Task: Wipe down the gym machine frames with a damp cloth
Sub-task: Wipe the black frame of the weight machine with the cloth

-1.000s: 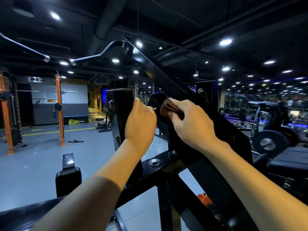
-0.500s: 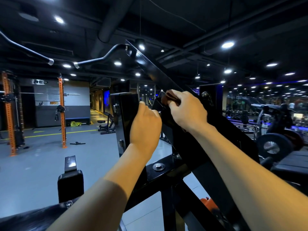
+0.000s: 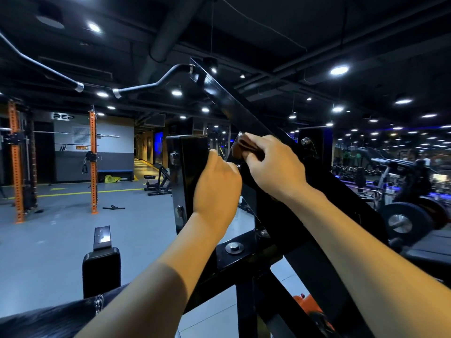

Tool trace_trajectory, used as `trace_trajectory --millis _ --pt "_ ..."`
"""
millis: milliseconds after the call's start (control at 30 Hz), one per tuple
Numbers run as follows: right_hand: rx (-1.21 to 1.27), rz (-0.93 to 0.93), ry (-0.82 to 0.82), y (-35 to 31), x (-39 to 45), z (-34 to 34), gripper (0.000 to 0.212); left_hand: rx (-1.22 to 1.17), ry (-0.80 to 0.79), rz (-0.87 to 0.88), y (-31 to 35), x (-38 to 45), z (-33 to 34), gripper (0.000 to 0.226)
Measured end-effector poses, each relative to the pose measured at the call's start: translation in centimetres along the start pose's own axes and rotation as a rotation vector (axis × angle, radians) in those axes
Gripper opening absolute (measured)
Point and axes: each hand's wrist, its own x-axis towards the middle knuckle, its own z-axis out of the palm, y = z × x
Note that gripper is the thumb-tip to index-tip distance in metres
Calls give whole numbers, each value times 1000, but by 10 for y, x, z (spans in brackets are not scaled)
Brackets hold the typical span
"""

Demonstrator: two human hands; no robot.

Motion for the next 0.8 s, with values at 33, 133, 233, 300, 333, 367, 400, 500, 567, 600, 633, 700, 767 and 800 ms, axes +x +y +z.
trace_trajectory --millis 33,133,233,300,333,367,400,500,567,600,633,700,767,800 --pt "3 1 3 5 -6 -3 44 -5 1 3 1 0 0 13" --pt "-15 95 16 9 0 -4 38 15 -1 4 0 0 2 13" --pt "-38 122 18 -5 30 8 35 -29 -5 2 0 1 1 13" --pt "-16 63 -3 -13 31 11 41 -19 5 15 0 2 3 14" --pt "-15 30 -16 -13 23 8 44 -18 -3 21 0 2 3 14" --pt "-21 9 -22 -9 12 3 46 -19 -8 23 1 1 2 15" --pt "-32 -1 -12 1 0 -2 46 -22 -1 22 1 1 2 15" --pt "-44 118 12 28 -14 -18 41 -16 -2 3 1 1 3 13" --pt "-24 199 32 29 -5 -17 39 -12 -17 1 2 1 2 16" --pt "-28 175 36 24 -4 -15 41 -11 -8 4 2 2 2 16" --pt "-36 121 30 17 -7 -12 45 -14 -3 3 2 1 2 15" --pt "-38 23 2 13 -22 -15 50 -22 6 12 1 1 3 13" --pt "-37 10 1 25 -42 -23 50 -25 -7 16 2 2 3 13" --pt "-40 39 10 30 -49 -26 49 -19 -7 13 2 2 4 13"
